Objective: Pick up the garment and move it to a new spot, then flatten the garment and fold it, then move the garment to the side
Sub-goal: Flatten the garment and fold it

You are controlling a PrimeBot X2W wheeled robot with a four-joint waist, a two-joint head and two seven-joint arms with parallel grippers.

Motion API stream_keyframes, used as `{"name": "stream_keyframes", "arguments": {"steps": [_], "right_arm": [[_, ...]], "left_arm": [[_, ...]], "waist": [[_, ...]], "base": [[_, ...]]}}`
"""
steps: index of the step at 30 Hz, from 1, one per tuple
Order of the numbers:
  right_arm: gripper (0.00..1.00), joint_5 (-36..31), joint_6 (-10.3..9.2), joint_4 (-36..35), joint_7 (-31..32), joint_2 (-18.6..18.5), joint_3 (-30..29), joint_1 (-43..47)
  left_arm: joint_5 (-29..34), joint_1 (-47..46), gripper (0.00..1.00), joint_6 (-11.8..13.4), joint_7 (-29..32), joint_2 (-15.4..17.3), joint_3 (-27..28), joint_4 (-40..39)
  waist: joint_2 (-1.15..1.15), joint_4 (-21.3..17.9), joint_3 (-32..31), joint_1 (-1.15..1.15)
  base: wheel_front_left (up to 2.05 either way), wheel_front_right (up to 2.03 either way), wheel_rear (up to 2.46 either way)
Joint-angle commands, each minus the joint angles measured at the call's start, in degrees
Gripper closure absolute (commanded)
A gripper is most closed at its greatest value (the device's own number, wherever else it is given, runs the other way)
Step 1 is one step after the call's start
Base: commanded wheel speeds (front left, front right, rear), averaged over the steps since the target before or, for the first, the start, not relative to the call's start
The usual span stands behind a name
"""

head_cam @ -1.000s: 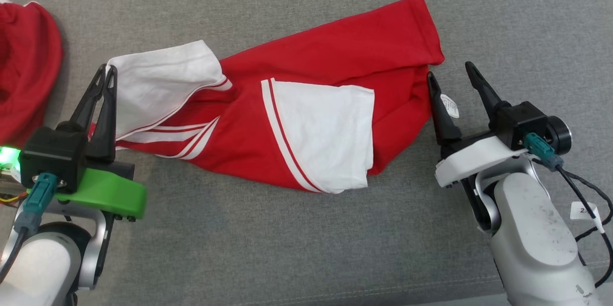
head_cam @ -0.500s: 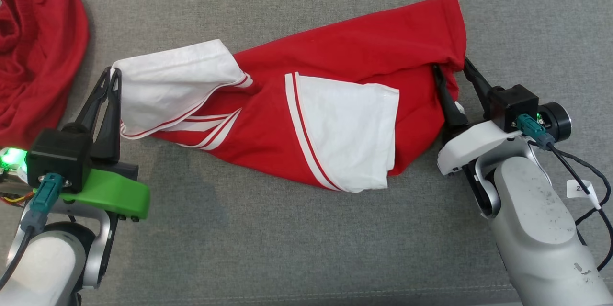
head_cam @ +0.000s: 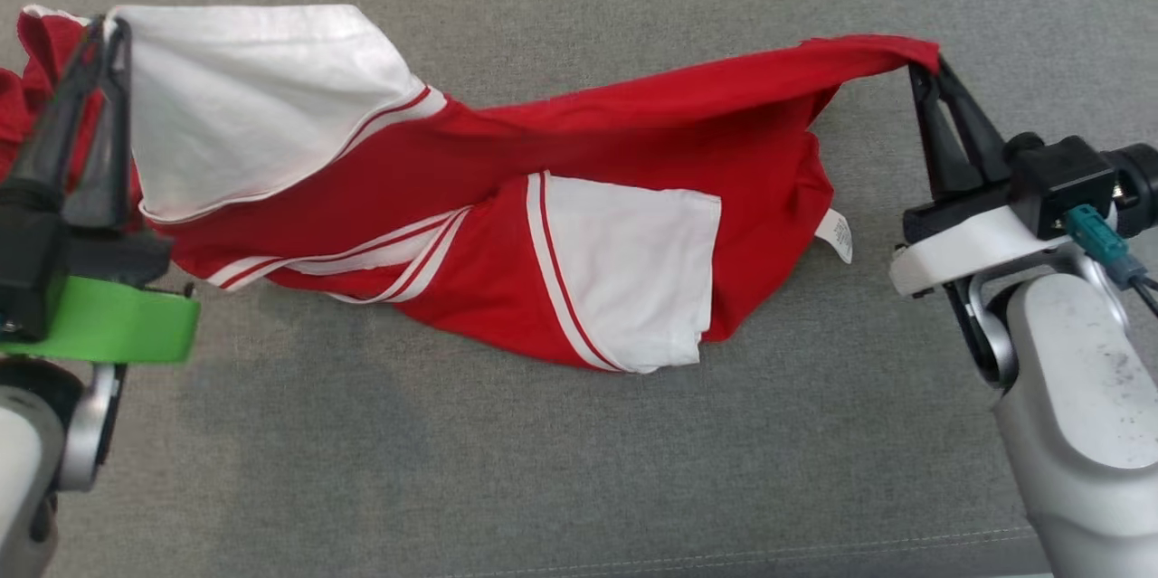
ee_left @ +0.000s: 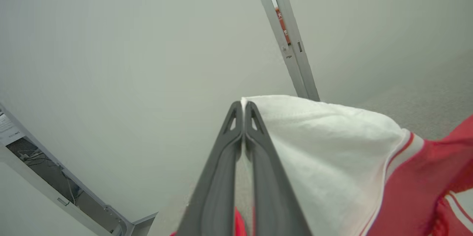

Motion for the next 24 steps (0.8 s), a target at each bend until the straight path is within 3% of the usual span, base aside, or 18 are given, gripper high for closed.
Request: {"name": "stream_keyframes", "arguments": {"steps": [1, 5, 9, 14, 18, 24], "right_arm": [[1.0, -0.13, -0.08, -1.23, -0.16, -1.12, -0.7, -0.32], [1.0, -0.03, -0.08, -4.05, -0.17, -4.62, -1.42, -3.87], [1.0, 1.63, -0.08, -4.76, -0.16, -8.23, -1.04, -9.49], [1.0, 3.63, -0.08, -1.73, 0.32, -11.4, 0.47, -19.92], [1.0, 5.3, -0.08, 2.92, 1.94, -12.83, 2.0, -31.37], [1.0, 4.37, -0.09, 11.02, 1.55, -13.51, 1.61, -48.02]], "left_arm": [[0.01, -2.06, 1.0, -0.66, -0.16, 1.49, 1.08, -0.95], [-0.27, -7.72, 1.0, -3.16, 0.02, 4.14, 3.34, -1.53], [-1.63, -15.55, 1.0, -7.66, 0.76, 5.15, 3.8, -0.62], [-2.79, -29.4, 1.0, -13.95, 0.58, 2.28, 2.0, 5.79], [-0.37, -44.06, 1.0, -18.72, -0.19, -1.56, -0.73, 15.37], [5.85, -65.08, 1.0, -22.32, -6.32, -7.5, -4.19, 29.69]], "waist": [[0.0, -1.45, -1.82, 0.0], [0.0, -2.38, -1.99, 0.0], [0.0, -2.96, -0.58, 0.0], [0.0, -3.38, 3.1, 0.0], [0.0, -4.01, 7.84, 0.0], [0.0, -5.37, 14.64, 0.0]], "base": [[0.0, 0.0, 0.0], [0.0, 0.0, 0.0], [0.0, 0.0, 0.0], [0.0, 0.0, 0.0], [0.0, 0.0, 0.0], [0.0, 0.0, 0.0]]}}
